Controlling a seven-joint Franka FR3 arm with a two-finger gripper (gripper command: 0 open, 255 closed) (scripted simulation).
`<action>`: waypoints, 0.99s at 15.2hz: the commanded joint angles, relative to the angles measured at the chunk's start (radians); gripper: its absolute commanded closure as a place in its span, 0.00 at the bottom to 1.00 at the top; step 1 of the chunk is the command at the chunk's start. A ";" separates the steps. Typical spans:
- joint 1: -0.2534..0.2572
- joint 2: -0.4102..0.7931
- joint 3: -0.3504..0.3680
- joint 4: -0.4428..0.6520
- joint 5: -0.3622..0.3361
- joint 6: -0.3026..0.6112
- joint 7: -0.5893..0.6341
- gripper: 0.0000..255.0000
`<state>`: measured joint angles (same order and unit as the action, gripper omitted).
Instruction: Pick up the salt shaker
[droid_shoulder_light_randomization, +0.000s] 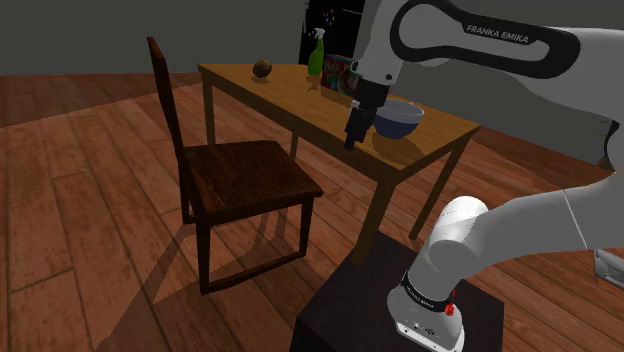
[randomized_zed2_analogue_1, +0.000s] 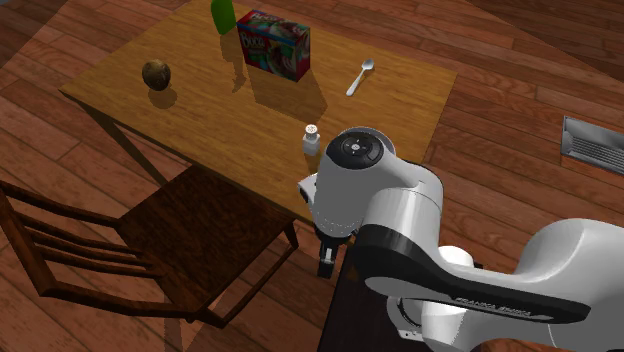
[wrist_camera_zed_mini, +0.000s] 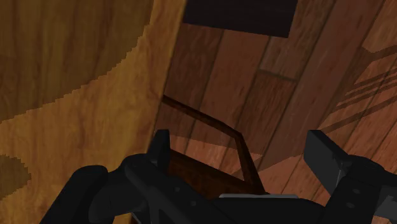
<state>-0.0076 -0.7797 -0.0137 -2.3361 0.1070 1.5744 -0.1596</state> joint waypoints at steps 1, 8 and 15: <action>0.000 0.000 0.000 0.000 0.000 0.000 0.000 0.00; -0.043 0.147 -0.143 0.157 -0.046 -0.005 -0.119 0.00; -0.068 0.327 -0.283 0.361 -0.044 -0.029 -0.244 0.00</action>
<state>-0.0702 -0.4755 -0.2735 -2.0040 0.0630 1.5514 -0.3805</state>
